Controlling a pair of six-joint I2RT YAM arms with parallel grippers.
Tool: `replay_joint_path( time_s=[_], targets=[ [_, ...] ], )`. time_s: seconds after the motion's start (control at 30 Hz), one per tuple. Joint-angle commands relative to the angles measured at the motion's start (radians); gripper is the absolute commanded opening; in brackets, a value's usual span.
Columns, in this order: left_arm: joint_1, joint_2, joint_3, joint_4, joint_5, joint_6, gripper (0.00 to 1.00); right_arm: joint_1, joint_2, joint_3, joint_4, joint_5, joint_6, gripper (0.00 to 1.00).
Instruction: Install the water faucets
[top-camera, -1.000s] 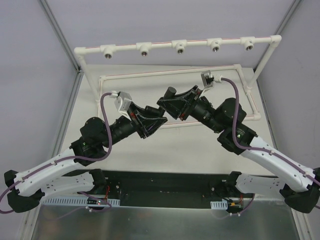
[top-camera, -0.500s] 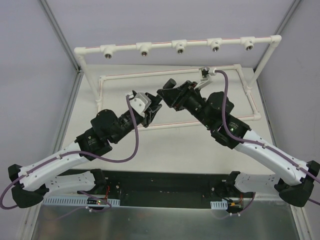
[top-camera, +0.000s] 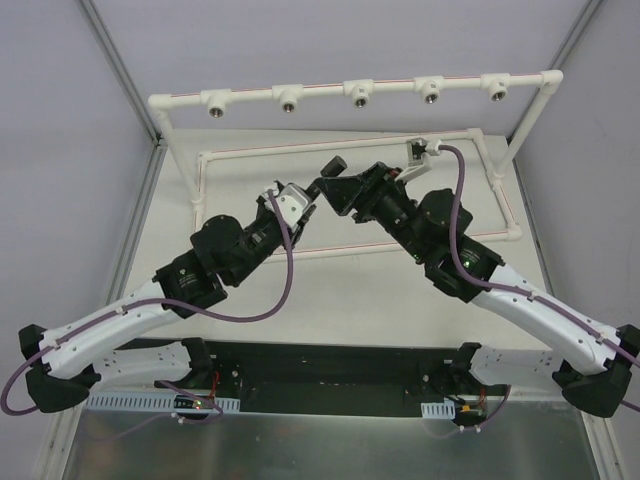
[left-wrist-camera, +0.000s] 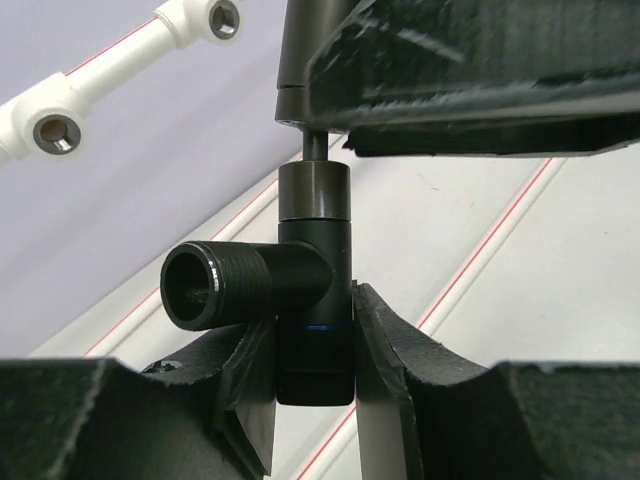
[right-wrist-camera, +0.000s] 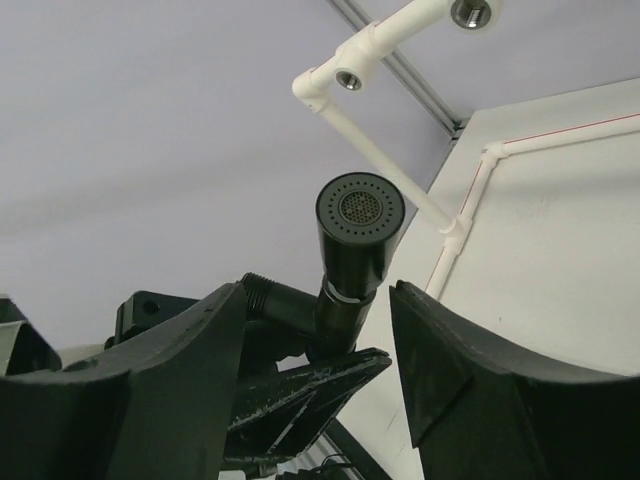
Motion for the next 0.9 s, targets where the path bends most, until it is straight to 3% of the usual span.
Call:
replay_joint_path(
  time_s=[0.0, 0.17, 0.37, 0.53, 0.87],
  targets=[
    [-0.001, -0.103, 0.001, 0.055, 0.061, -0.206, 0.0, 0.004, -0.077, -0.035, 0.163, -0.065, -0.026, 0.69],
    [-0.001, -0.206, -0.103, 0.241, 0.181, -0.521, 0.0, 0.004, -0.106, -0.063, 0.177, -0.118, -0.045, 0.72],
    [-0.001, -0.21, -0.186, 0.419, 0.29, -0.852, 0.0, 0.004, -0.146, -0.1, 0.223, -0.318, -0.087, 0.7],
    [-0.001, -0.185, -0.189, 0.457, 0.32, -0.952, 0.0, 0.004, -0.148, -0.087, 0.223, -0.41, -0.1, 0.68],
    [-0.001, -0.154, -0.211, 0.537, 0.344, -1.031, 0.0, 0.004, -0.163, -0.098, 0.216, -0.349, -0.106, 0.58]
  ],
)
